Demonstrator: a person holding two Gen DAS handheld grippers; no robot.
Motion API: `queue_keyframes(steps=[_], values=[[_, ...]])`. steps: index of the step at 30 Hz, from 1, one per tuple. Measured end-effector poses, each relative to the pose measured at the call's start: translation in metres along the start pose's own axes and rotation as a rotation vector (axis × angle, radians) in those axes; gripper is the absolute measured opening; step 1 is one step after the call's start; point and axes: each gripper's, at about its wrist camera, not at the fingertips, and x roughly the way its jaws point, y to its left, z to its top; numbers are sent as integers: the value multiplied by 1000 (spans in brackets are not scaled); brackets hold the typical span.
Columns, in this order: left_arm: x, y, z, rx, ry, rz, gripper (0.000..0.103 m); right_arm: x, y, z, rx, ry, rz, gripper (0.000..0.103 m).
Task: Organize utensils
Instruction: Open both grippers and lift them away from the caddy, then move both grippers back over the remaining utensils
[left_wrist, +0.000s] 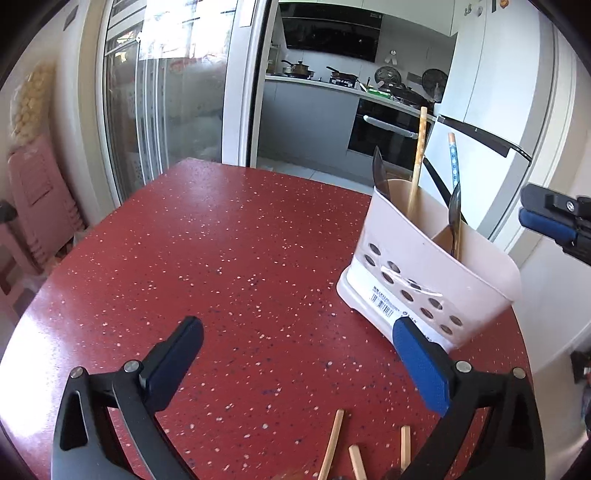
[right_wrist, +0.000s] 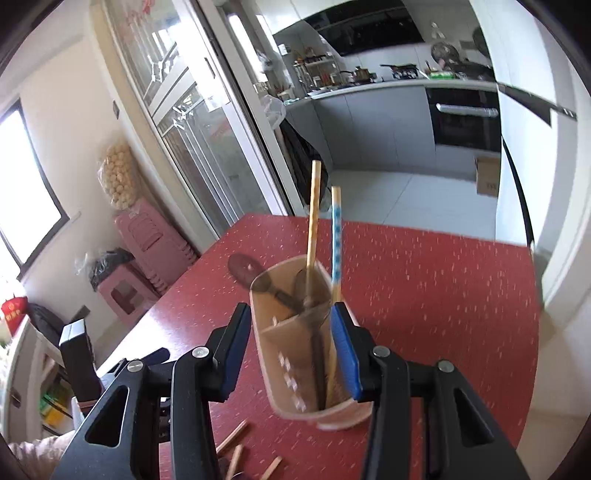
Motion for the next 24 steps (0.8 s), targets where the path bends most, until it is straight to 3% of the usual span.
queue_keyframes(steps=[5,9,11,15,18,24], values=[[-9,10,-9,-12,3,5,103,-15,9,-20,32,2,-21,49],[-18,12,-17,5,-6,20,103,-20,13,-37,63,24,-57,57],[-22,15,-20,4,-8,25,103,-25,12,-44,88,0,-114,62],[-28,21,-23,-7,-12,37,103,-36,3,-42,145,-102,-307,75],[-29,21,-23,-8,-4,43,103,-37,-7,-35,200,-129,-377,77],[-37,16,-31,43,-6,51,103,-40,-2,-43,208,-108,-386,77]])
